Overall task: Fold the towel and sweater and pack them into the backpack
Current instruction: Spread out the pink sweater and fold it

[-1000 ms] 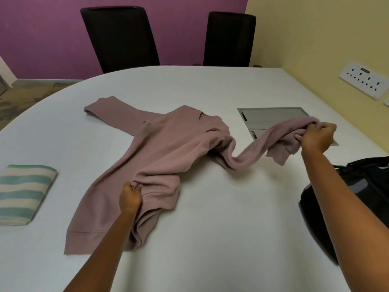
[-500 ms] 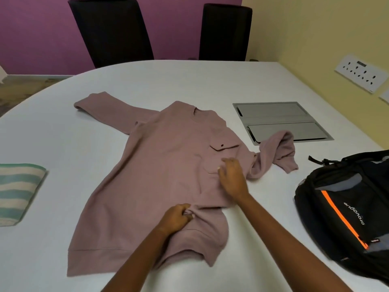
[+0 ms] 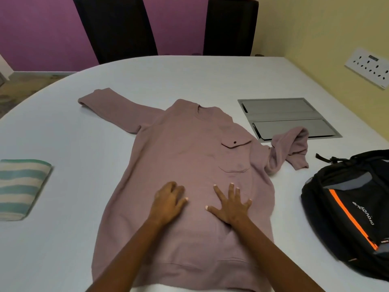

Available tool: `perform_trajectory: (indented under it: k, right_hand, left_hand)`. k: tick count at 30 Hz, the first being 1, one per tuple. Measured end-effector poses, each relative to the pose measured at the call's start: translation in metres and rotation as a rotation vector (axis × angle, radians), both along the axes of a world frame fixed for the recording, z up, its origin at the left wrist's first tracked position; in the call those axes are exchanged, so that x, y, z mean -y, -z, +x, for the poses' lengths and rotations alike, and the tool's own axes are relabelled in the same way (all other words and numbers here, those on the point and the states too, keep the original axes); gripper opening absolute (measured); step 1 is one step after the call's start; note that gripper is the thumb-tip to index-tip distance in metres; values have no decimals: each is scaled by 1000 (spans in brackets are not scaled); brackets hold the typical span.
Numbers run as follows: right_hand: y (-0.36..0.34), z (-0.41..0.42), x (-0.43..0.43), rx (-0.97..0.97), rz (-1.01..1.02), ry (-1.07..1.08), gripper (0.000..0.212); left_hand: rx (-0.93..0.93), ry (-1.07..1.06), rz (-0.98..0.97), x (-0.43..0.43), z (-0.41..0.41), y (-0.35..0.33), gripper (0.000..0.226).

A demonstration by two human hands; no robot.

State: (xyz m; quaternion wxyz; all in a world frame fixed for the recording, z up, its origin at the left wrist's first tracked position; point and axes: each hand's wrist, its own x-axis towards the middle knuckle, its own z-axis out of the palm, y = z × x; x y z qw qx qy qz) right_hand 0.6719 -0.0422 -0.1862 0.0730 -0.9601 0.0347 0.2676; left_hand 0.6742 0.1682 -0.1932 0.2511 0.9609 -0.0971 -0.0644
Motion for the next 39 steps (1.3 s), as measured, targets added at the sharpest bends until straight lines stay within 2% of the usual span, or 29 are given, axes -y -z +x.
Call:
perform_trajectory:
  k: [2, 4, 6, 8, 10, 12, 15, 25, 29, 33, 37, 39]
  right_hand:
    - [4, -1, 10, 20, 1, 4, 84]
    - [6, 2, 16, 16, 3, 15, 87]
    - [6, 9, 21, 11, 3, 22, 91]
    - [8, 17, 24, 5, 4, 23, 95]
    - [8, 27, 26, 1, 8, 21, 97]
    - [8, 39, 28, 0, 9, 15, 98]
    - [8, 60, 29, 2, 16, 3, 97]
    - [14, 138, 24, 26, 16, -57, 96]
    - [15, 159, 23, 26, 44, -123, 95]
    - [19, 157, 29, 51, 55, -172, 92]
    - [28, 125, 30, 198, 48, -161, 117]
    - [35, 107, 30, 271, 35, -131, 114]
  left_hand:
    - [-87, -20, 195, -17, 4, 5, 130]
    - [-171, -53, 333, -33, 3, 13, 140]
    - [-186, -88, 360, -44, 1, 21, 128]
    - [-159, -96, 425, -46, -1, 28, 102]
    - [-165, -98, 426, -44, 2, 34, 81]
    - [-171, -104, 416, -40, 8, 36, 78]
    - [-99, -153, 404, -38, 23, 39, 80]
    - [-68, -257, 335, -40, 82, 45, 87]
    - [-28, -291, 320, -50, 94, 46, 102]
    - [-4, -382, 299, -59, 84, 49, 112]
    - [-32, -404, 303, -57, 66, 47, 108]
    - [-49, -406, 300, -53, 56, 47, 104]
